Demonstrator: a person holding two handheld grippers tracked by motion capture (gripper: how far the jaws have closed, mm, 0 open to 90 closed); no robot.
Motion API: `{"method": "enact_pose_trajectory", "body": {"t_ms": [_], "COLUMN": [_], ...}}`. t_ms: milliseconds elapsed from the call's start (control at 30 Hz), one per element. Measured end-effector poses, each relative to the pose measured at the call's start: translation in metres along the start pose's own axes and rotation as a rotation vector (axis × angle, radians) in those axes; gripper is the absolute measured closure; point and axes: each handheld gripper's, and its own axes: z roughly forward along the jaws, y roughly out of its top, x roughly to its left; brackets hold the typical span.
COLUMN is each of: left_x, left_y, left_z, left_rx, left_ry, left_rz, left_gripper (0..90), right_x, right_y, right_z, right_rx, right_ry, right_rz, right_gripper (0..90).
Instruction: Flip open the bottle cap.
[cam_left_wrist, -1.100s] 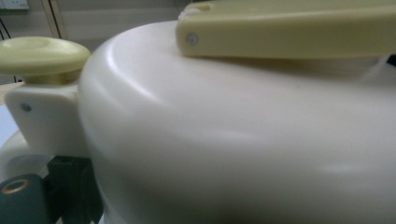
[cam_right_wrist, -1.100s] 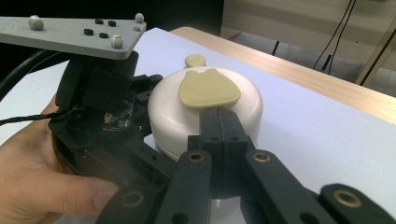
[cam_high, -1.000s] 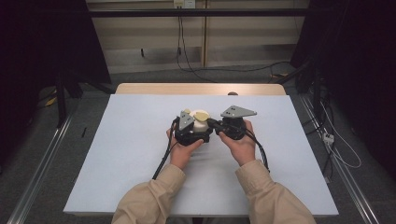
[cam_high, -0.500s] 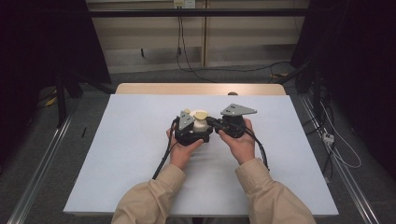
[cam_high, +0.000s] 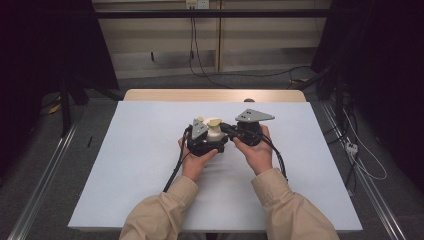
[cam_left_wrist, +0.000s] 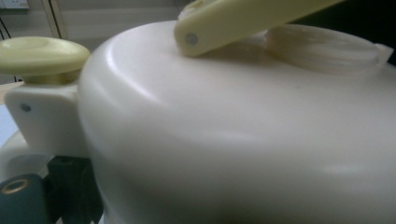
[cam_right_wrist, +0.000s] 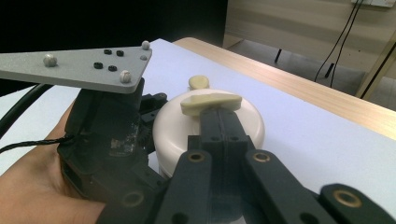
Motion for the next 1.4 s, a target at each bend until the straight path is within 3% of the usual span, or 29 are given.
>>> {"method": "enact_pose_trajectory", "body": {"t_ms": [800,1400], "left_x": [0.000,0.000], "left_y": [0.000,0.000], "left_z": [0.000,0.000], "left_rx": [-0.001,-0.002], "left_ry": [0.001,0.001], "left_rz": [-0.001,0.000], "left_gripper": [6.0,6.0], "right_x": [-0.001,0.001], "right_y": [0.007,0.011], "right_z": [0.006,0.012], "right_rx": [-0.010,-0.013], "right_ry": [-0.009,0.011], "right_rz": [-0.016,-0.015], "right_gripper": [90.0,90.0]}}
